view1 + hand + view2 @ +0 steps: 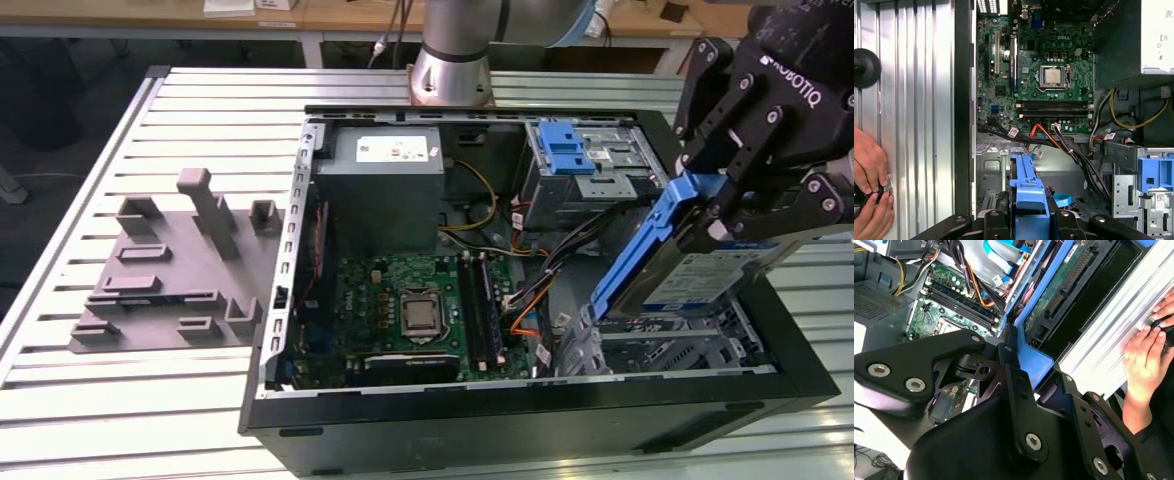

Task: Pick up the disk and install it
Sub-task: 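Insert the disk into the insertion slot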

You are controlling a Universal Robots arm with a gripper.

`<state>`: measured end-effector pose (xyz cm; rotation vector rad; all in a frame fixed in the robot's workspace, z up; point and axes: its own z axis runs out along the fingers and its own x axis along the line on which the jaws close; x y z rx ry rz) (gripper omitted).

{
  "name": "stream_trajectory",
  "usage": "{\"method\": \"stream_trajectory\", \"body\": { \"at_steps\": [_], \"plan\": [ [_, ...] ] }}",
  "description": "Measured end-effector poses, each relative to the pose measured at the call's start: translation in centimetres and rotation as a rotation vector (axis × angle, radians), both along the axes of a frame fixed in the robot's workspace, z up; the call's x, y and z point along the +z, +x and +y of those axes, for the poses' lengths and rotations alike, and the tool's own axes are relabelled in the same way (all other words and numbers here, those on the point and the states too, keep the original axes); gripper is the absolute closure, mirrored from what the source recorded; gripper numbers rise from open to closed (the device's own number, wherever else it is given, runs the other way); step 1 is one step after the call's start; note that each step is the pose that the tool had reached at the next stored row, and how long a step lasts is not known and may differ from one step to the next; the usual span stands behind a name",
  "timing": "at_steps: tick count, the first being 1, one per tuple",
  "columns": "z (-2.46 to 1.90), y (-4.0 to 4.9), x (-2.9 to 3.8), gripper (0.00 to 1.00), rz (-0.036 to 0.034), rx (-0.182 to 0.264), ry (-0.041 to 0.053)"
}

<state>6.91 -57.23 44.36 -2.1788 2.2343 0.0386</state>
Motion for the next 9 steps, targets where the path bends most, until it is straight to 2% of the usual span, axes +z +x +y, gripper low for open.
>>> {"method": "stream_trajectory", "body": {
  "at_steps": [9],
  "plan": [
    [-0.06,0.13,-0.41,0.64,0.0,0.0,0.0]
  ]
}}
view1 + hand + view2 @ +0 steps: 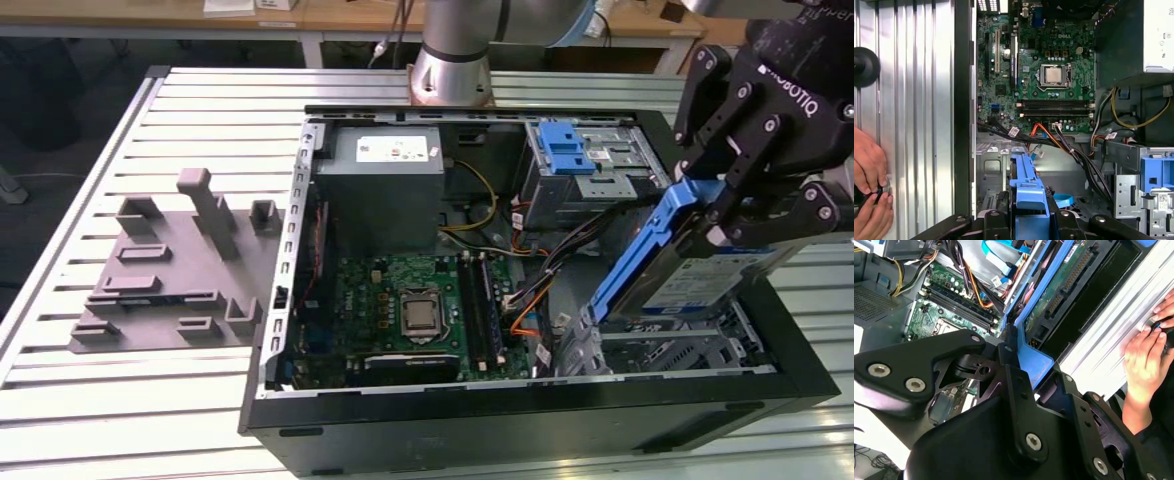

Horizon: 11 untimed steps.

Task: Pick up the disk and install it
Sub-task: 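Insert the disk into the insertion slot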

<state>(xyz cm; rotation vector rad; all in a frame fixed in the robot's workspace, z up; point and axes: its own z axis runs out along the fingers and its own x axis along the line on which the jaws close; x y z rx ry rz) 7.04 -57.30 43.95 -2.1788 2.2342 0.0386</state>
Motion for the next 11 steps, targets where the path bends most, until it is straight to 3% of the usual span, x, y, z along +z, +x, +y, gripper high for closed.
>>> {"method": "stream_trajectory", "body": {
  "at_steps": [11],
  "plan": [
    [-0.26,0.02,-0.3,0.64,0.0,0.0,0.0]
  ]
}}
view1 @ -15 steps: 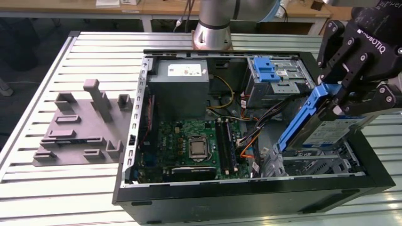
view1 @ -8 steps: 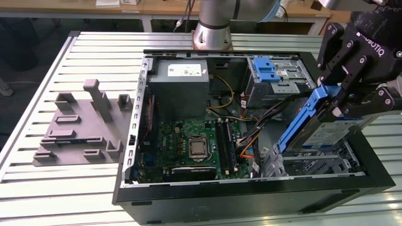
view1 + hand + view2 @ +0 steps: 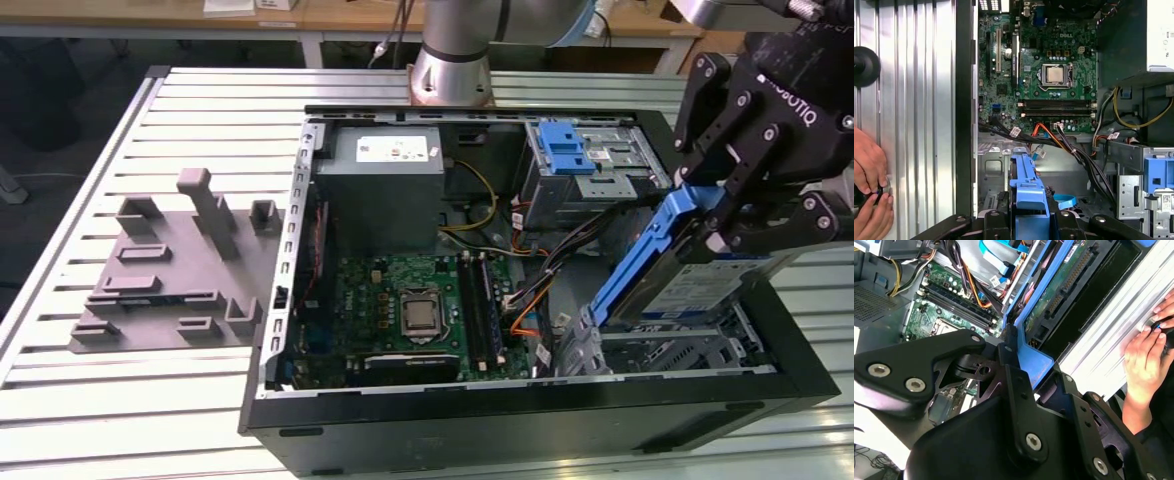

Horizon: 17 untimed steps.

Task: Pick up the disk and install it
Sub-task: 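Insert the disk into the insertion slot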

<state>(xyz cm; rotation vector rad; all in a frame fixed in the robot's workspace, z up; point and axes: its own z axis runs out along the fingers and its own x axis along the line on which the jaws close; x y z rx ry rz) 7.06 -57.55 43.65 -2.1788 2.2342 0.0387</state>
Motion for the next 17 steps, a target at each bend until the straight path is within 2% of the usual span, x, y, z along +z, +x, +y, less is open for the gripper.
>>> {"method": "stream_trajectory", "body": {
  "at_steps": [17],
  "plan": [
    [-0.02,0.0,-1.14,0.64,0.0,0.001,-0.0002]
  ]
}}
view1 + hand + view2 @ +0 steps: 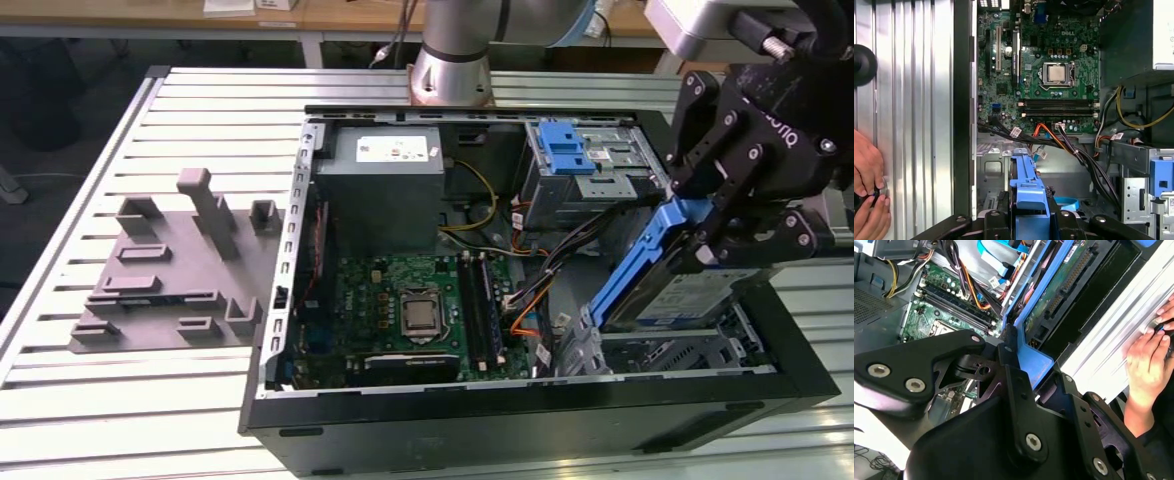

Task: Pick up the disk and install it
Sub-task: 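Insert the disk into the insertion slot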

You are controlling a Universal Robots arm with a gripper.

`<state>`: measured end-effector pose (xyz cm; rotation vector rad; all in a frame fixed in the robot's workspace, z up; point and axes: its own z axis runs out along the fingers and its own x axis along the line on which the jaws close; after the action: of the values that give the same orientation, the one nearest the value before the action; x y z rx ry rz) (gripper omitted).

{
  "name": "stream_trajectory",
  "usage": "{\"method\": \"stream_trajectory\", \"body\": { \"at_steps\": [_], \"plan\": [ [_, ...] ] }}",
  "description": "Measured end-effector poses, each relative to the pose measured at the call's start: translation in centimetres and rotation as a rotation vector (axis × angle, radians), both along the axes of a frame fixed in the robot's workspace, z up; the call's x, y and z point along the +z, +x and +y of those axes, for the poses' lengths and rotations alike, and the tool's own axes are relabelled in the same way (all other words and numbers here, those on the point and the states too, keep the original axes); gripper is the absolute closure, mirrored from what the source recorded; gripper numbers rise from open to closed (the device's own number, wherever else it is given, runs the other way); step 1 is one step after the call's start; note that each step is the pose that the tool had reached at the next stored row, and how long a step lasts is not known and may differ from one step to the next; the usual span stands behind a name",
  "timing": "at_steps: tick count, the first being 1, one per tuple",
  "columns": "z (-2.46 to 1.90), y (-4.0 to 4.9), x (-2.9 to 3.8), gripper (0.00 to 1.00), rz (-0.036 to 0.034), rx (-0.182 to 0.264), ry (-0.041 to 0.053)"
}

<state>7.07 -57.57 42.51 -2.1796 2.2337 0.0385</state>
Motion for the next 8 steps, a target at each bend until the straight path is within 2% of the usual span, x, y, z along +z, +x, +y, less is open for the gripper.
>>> {"method": "stream_trajectory", "body": {
  "at_steps": [8],
  "plan": [
    [-0.01,0.0,-0.63,0.64,0.0,0.0,0.0]
  ]
}}
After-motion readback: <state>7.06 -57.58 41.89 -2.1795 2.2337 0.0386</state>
